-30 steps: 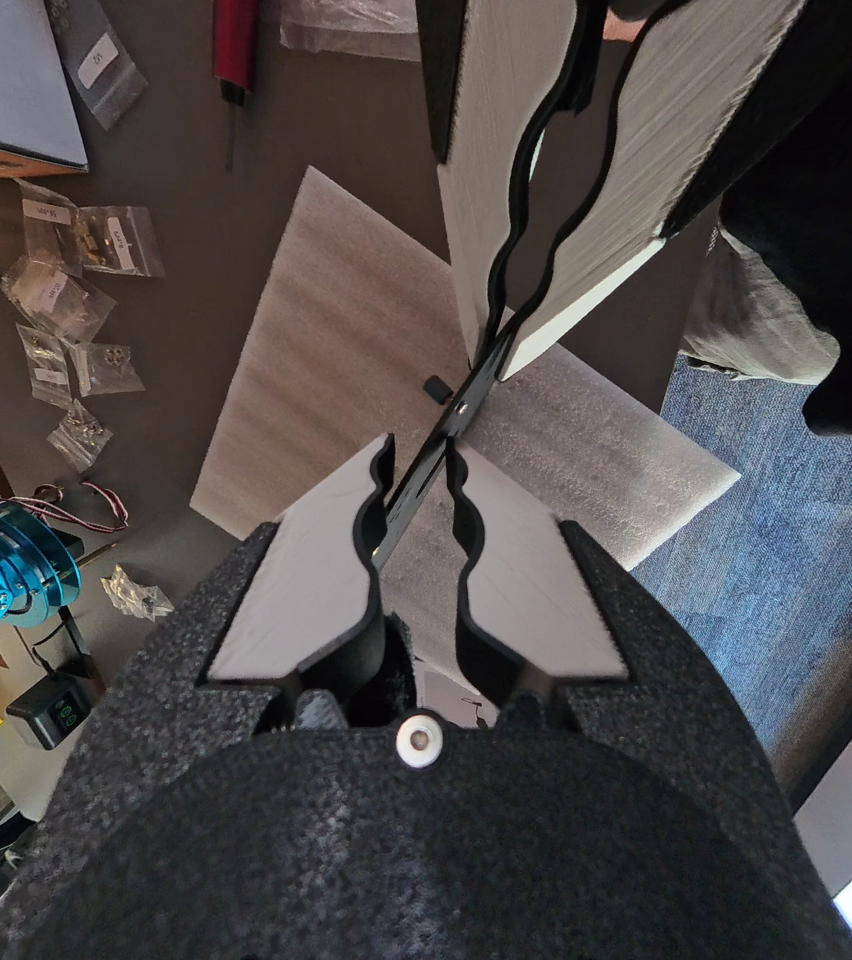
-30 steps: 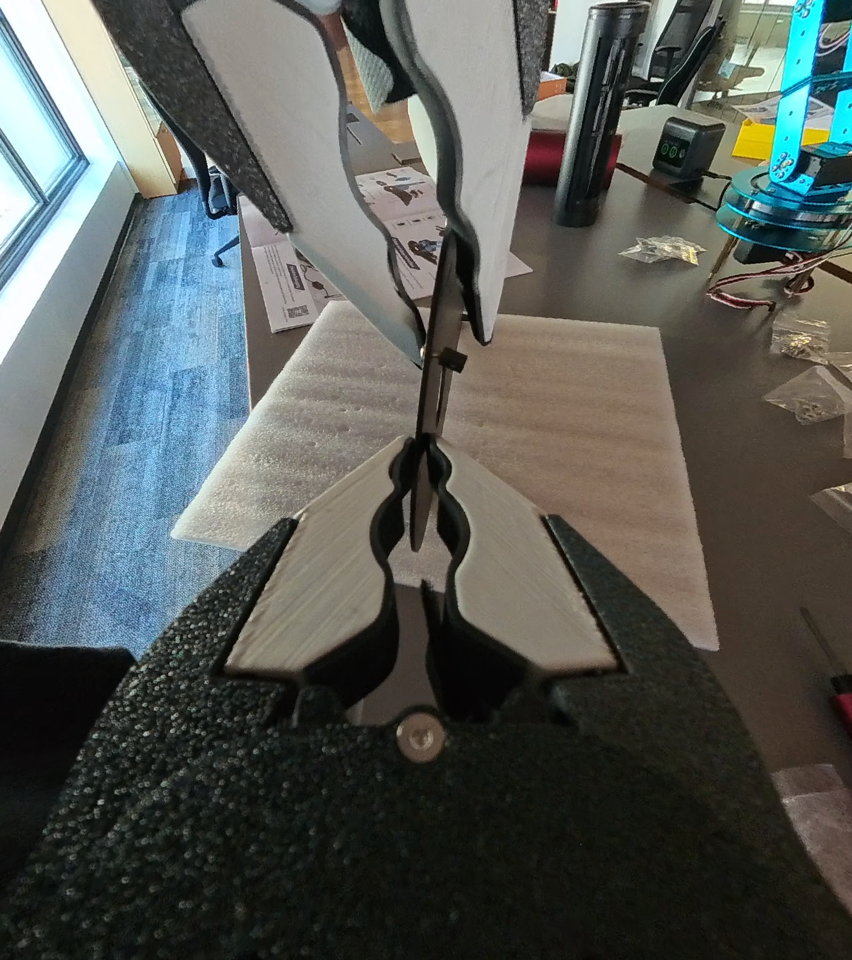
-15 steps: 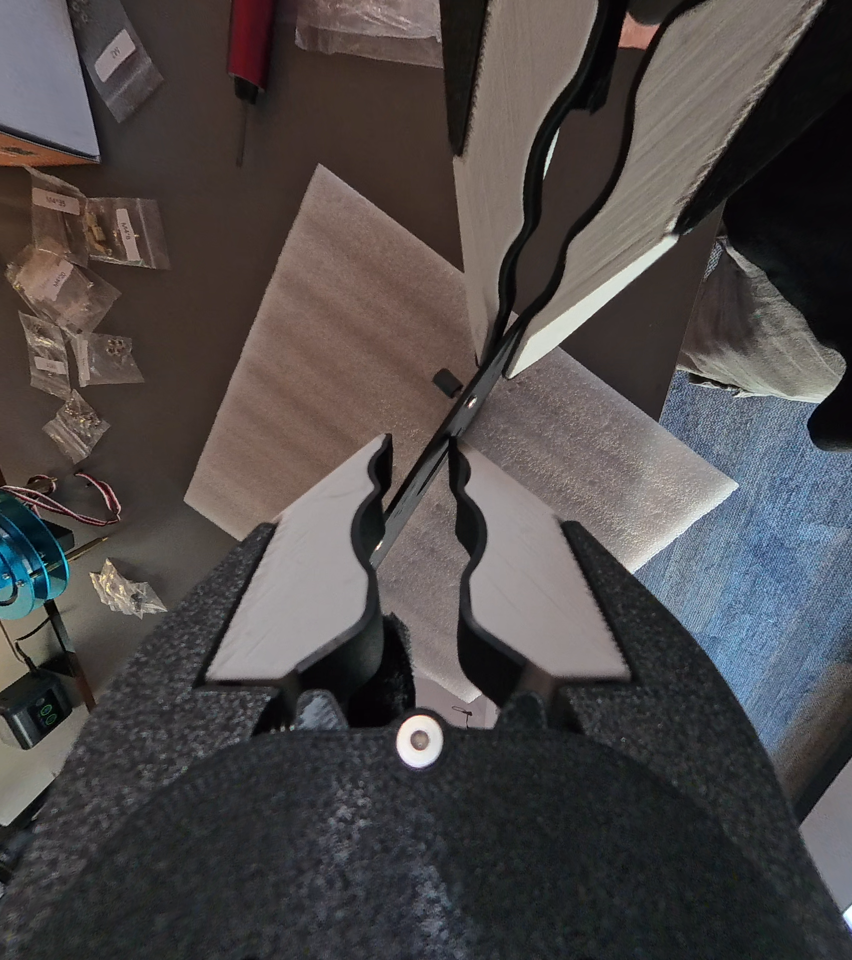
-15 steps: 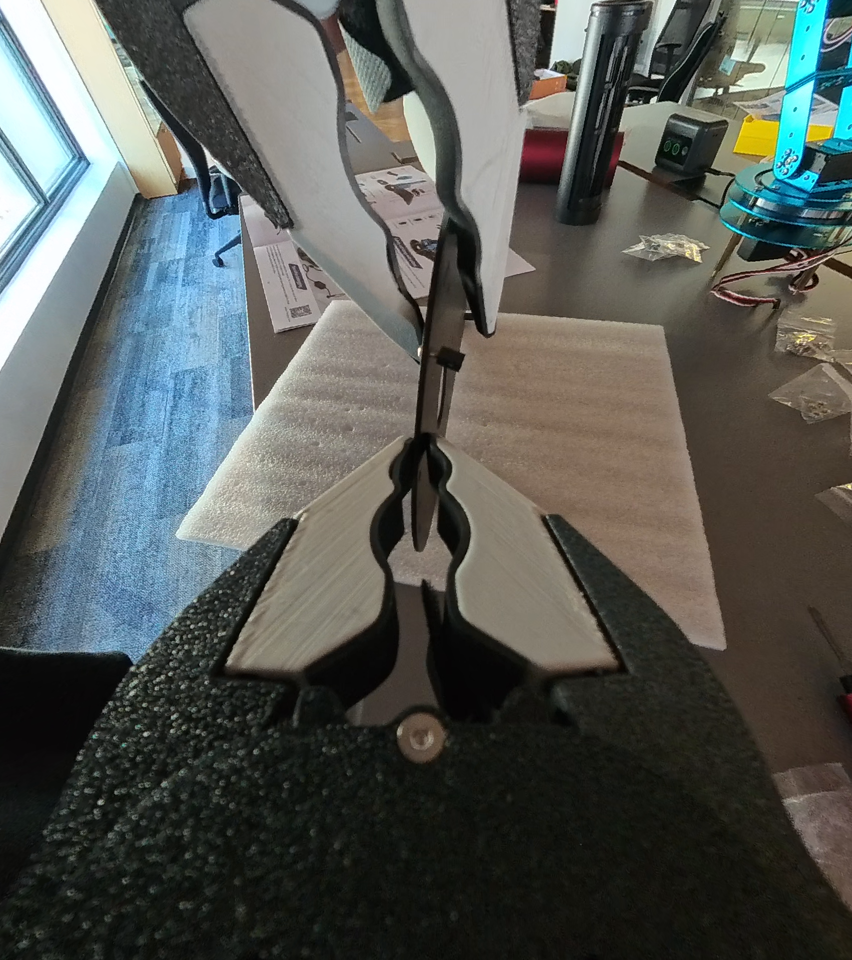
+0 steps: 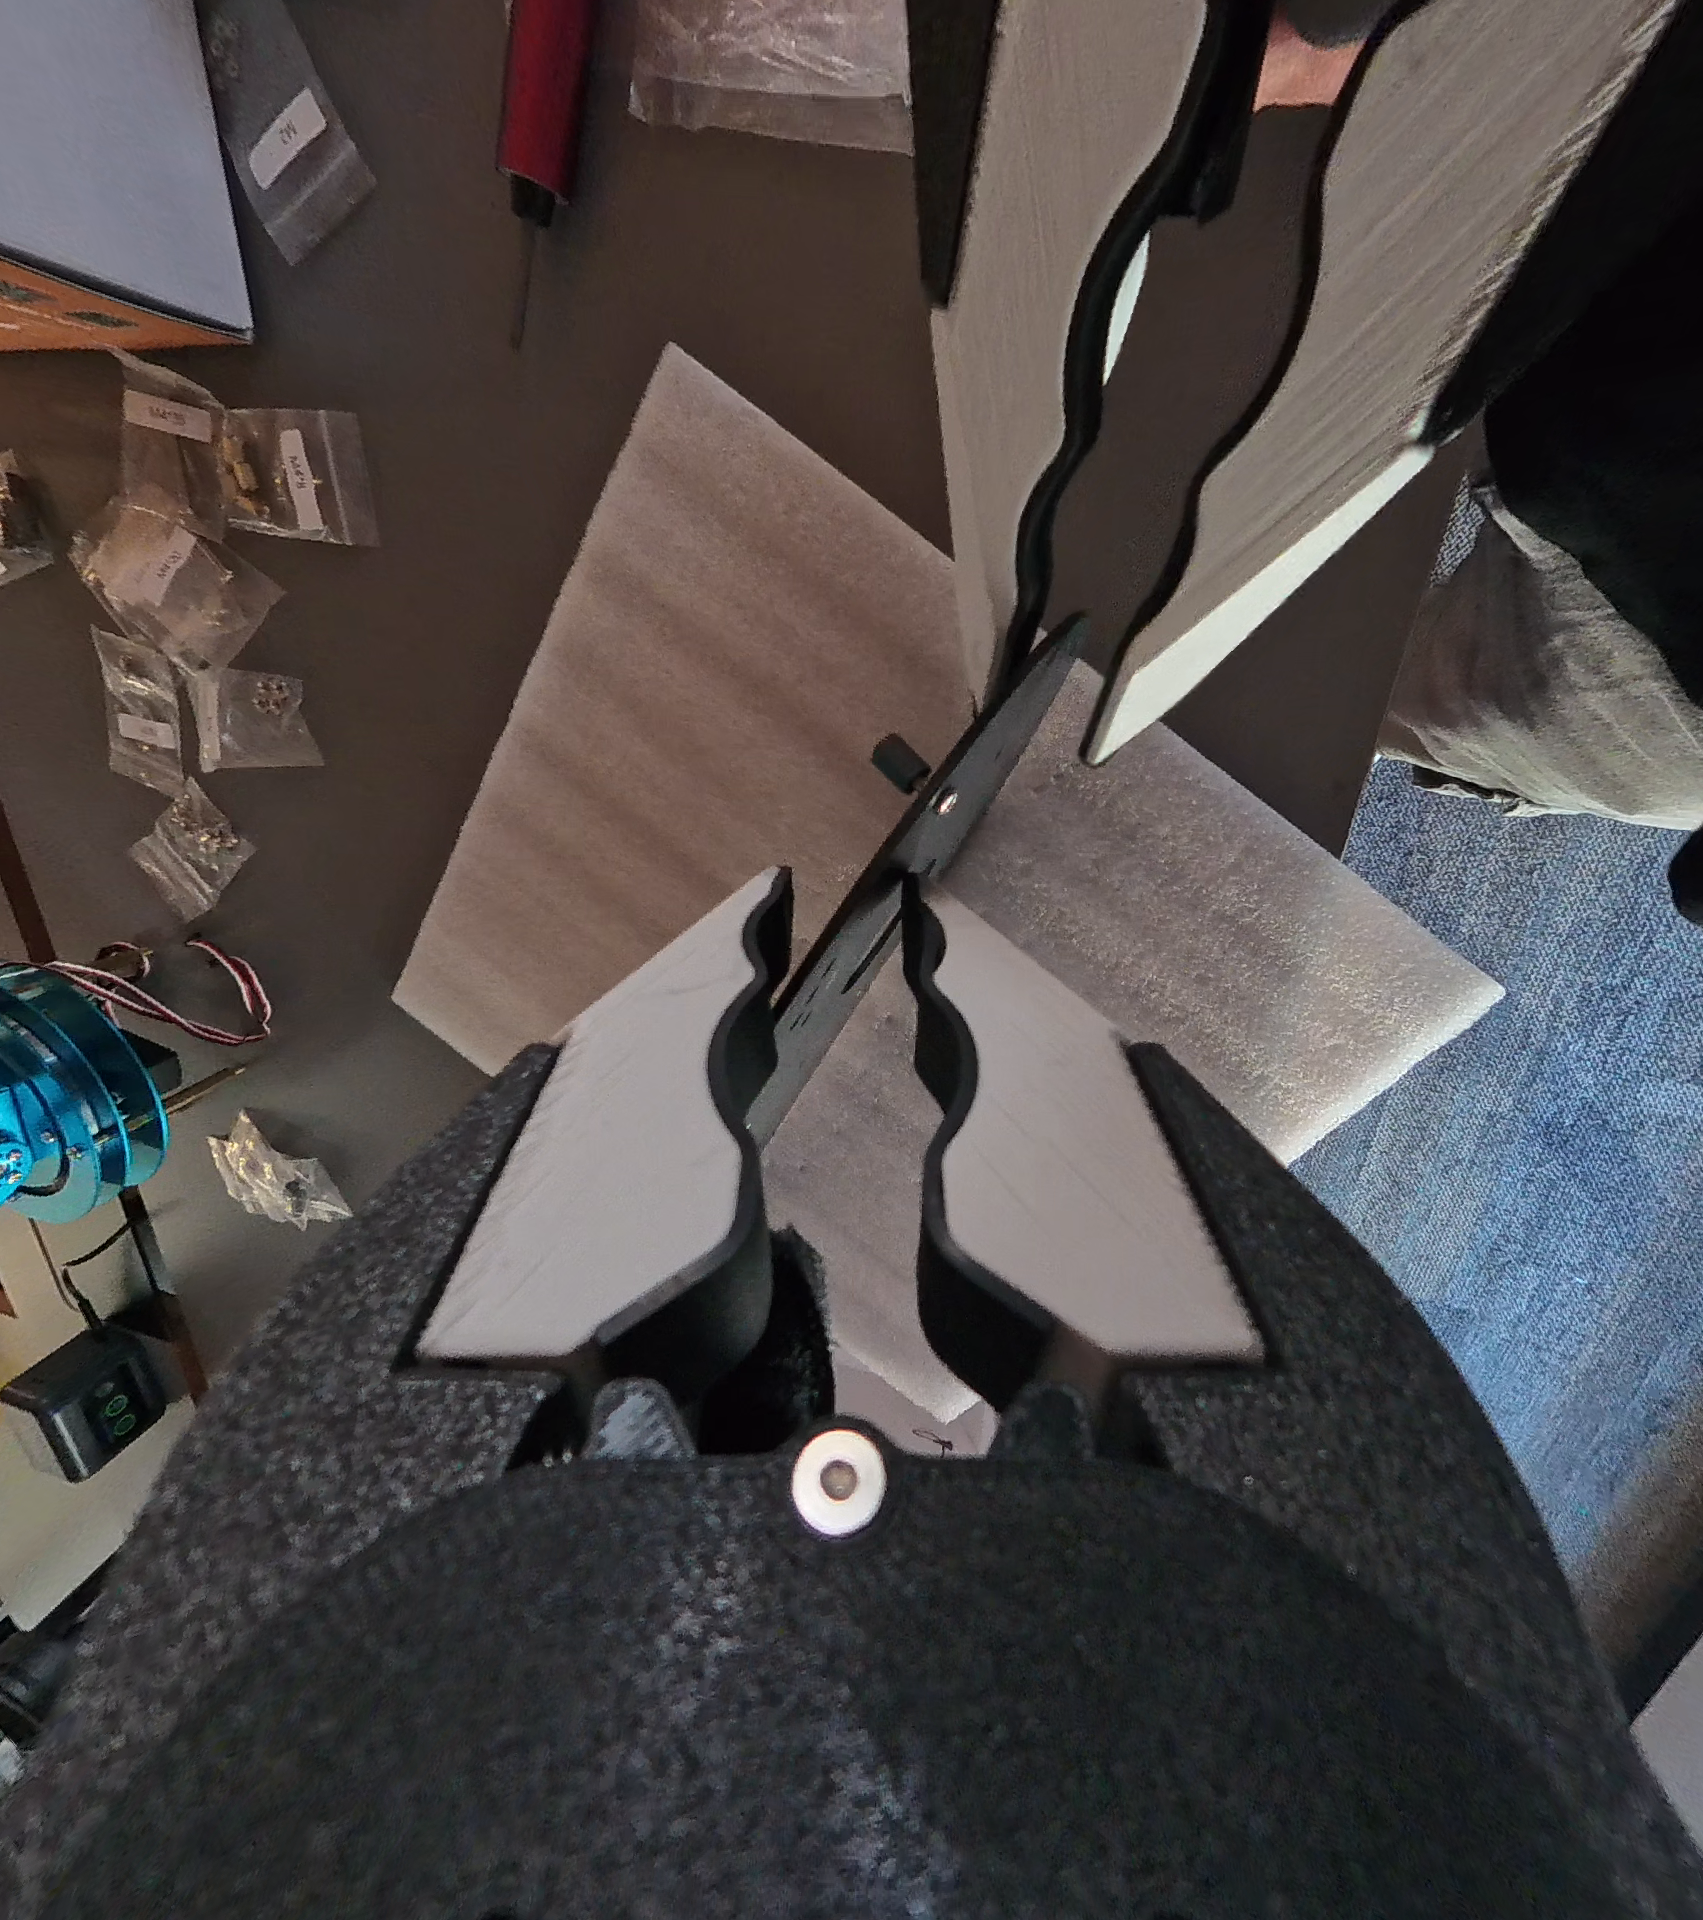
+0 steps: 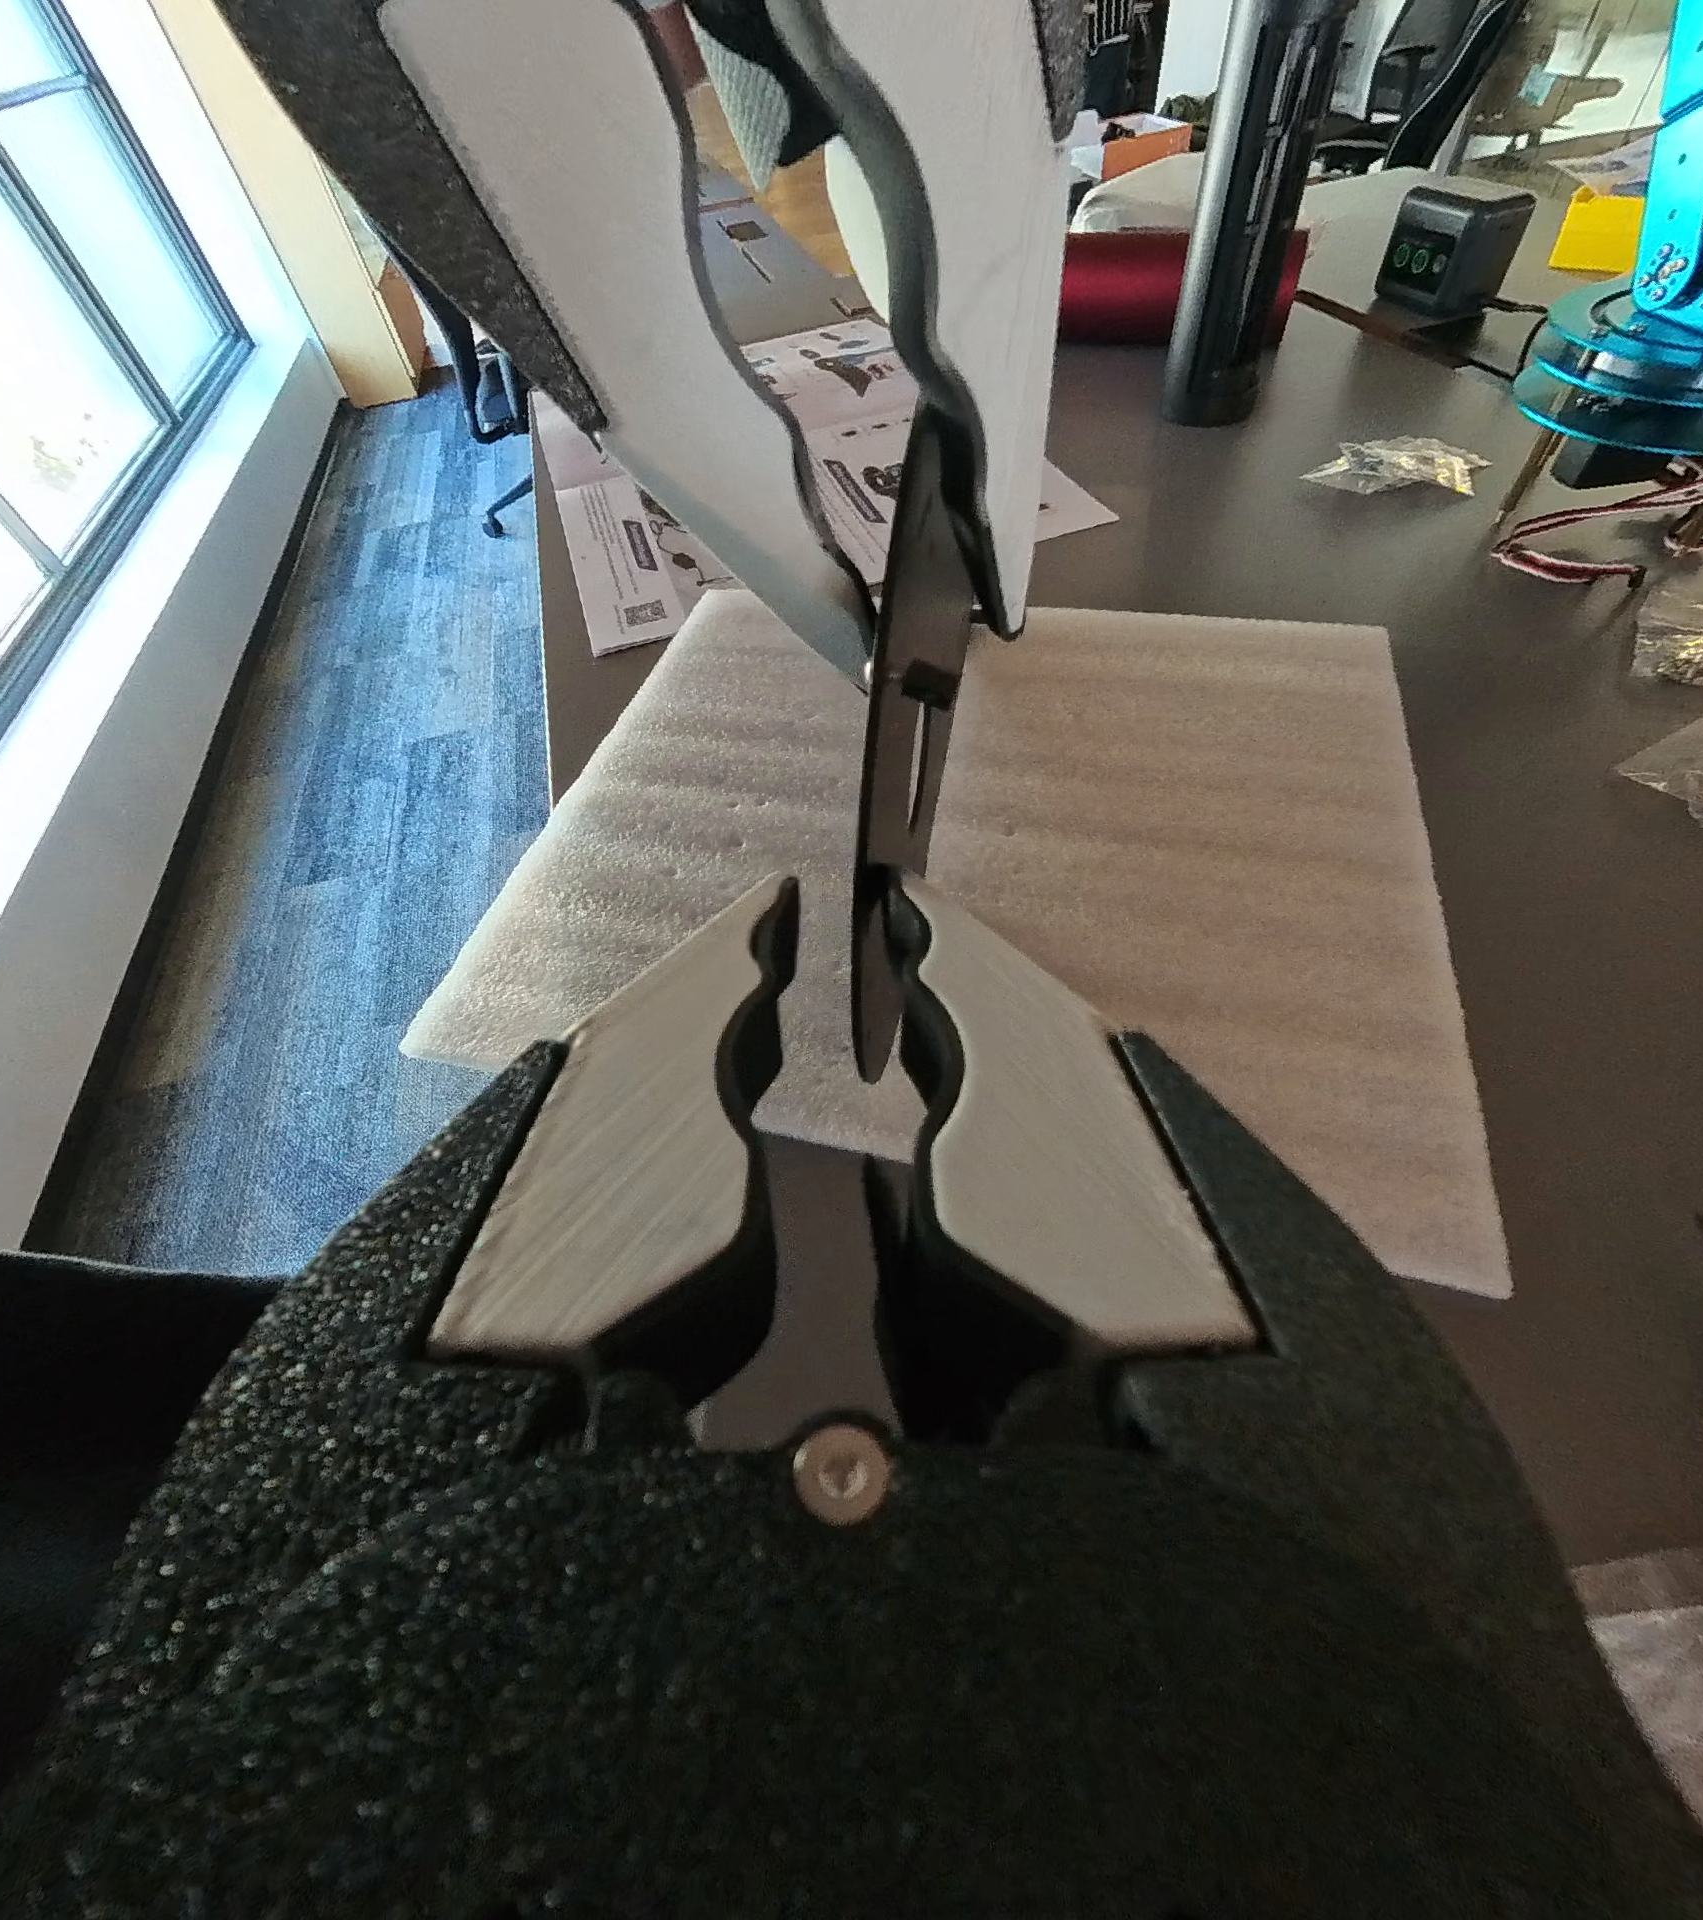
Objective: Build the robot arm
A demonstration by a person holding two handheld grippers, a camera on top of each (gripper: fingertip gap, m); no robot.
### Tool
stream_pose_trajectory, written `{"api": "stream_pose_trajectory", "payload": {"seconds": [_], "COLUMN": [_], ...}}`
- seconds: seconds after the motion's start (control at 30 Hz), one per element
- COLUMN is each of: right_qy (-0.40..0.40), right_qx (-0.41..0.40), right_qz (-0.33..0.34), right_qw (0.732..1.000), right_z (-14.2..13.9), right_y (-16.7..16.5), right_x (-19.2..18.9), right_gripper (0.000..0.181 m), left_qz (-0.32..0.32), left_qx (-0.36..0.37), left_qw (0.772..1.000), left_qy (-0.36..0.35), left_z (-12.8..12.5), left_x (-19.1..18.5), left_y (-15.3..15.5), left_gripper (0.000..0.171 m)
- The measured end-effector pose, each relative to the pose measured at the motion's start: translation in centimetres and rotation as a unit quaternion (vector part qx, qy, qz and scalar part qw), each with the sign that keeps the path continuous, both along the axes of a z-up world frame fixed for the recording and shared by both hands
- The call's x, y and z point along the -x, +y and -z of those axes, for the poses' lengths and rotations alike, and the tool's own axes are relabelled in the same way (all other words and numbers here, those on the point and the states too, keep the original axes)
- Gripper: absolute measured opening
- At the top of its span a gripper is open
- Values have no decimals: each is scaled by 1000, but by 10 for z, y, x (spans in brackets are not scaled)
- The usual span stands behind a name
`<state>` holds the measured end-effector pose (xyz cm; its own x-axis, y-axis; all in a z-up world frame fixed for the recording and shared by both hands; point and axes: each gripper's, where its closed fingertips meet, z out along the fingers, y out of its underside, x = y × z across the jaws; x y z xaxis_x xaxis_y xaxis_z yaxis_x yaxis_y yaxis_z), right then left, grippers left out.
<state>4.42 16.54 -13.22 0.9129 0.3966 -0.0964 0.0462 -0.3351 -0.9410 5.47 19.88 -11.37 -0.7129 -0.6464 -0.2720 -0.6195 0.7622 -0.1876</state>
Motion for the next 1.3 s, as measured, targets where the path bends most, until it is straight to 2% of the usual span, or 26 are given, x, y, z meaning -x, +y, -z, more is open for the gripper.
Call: {"api": "stream_pose_trajectory", "payload": {"seconds": [0.13,0.5,0.87,1.03,1.07,1.2,1.3], "right_qy": [5,11,45,25,22,-1,-10], "right_qx": [1,-4,-40,-70,-72,-76,-74], "right_qz": [13,2,-15,-22,-22,-16,-16], "right_qw": [1000,1000,998,997,997,997,997], "right_z": [0,0,-19,-20,-20,-18,-19], "right_y": [2,2,-5,-3,-2,5,7], "right_x": [-6,-3,-2,-1,0,0,0], "right_gripper": [4,5,29,41,40,5,4], "left_qz": [-7,-9,-10,-14,-15,-21,-30], "left_qx": [1,0,-2,2,2,-1,-7], "left_qw": [1000,1000,1000,1000,1000,1000,999], "left_qy": [-4,-10,-16,-24,-24,-20,-20], "left_z": [0,0,0,-1,-1,-1,-1], "left_x": [-1,1,2,2,3,4,6], "left_y": [0,0,0,-1,-1,-1,-1], "left_gripper": [21,21,20,21,21,21,23]}}
